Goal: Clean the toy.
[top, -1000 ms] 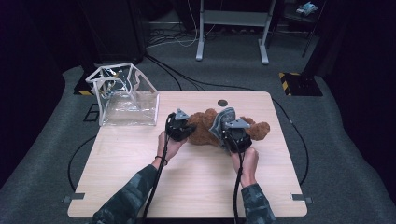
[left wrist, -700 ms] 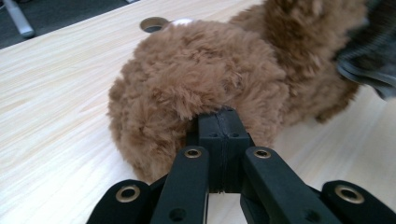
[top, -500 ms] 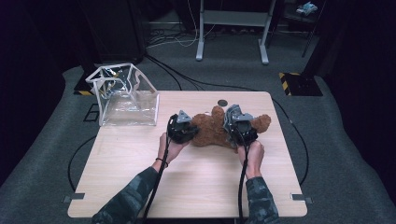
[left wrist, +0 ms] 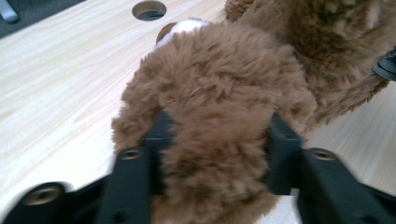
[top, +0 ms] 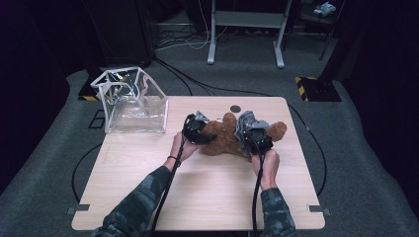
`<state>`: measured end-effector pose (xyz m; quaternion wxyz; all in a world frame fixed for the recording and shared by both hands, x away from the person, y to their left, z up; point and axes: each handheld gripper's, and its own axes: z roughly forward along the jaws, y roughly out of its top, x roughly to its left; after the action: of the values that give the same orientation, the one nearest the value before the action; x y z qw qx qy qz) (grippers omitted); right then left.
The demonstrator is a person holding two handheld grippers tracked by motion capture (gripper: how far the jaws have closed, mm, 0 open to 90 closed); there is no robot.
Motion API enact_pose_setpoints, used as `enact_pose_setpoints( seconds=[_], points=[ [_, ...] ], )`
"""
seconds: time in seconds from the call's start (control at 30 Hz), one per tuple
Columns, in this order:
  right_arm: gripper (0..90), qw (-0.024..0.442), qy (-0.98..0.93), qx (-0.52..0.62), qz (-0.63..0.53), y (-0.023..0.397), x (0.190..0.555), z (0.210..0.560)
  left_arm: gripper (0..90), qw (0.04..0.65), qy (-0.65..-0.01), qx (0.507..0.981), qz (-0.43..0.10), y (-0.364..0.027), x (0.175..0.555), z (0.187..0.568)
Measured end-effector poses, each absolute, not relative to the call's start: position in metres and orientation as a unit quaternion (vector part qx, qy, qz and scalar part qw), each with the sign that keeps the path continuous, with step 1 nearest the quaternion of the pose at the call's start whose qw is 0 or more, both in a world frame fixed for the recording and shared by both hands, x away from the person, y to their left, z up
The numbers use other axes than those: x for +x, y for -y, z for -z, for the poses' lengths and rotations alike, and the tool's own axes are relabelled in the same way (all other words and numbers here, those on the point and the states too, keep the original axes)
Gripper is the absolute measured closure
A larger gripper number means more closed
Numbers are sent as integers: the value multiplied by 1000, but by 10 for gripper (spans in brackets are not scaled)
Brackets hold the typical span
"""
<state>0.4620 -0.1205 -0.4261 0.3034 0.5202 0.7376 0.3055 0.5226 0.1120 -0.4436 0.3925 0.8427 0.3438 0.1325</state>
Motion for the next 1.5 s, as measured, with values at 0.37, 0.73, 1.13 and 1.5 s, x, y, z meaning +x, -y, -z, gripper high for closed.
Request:
enact_pose_setpoints(
  seconds=[0.37,0.73,1.13,1.5],
  points=[
    [730,294,-758,489,-316,102,449,425,665,405,-366,833,-93,-121,525,443],
    [733,320,-701,582,-260,173,465,434,674,410,-378,828,-58,-125,528,443],
    [726,275,-762,495,-315,112,442,428,683,418,-376,827,-32,-137,520,447],
    [727,300,-692,595,-277,182,485,430,685,425,-391,816,-14,-138,534,451]
  ],
)
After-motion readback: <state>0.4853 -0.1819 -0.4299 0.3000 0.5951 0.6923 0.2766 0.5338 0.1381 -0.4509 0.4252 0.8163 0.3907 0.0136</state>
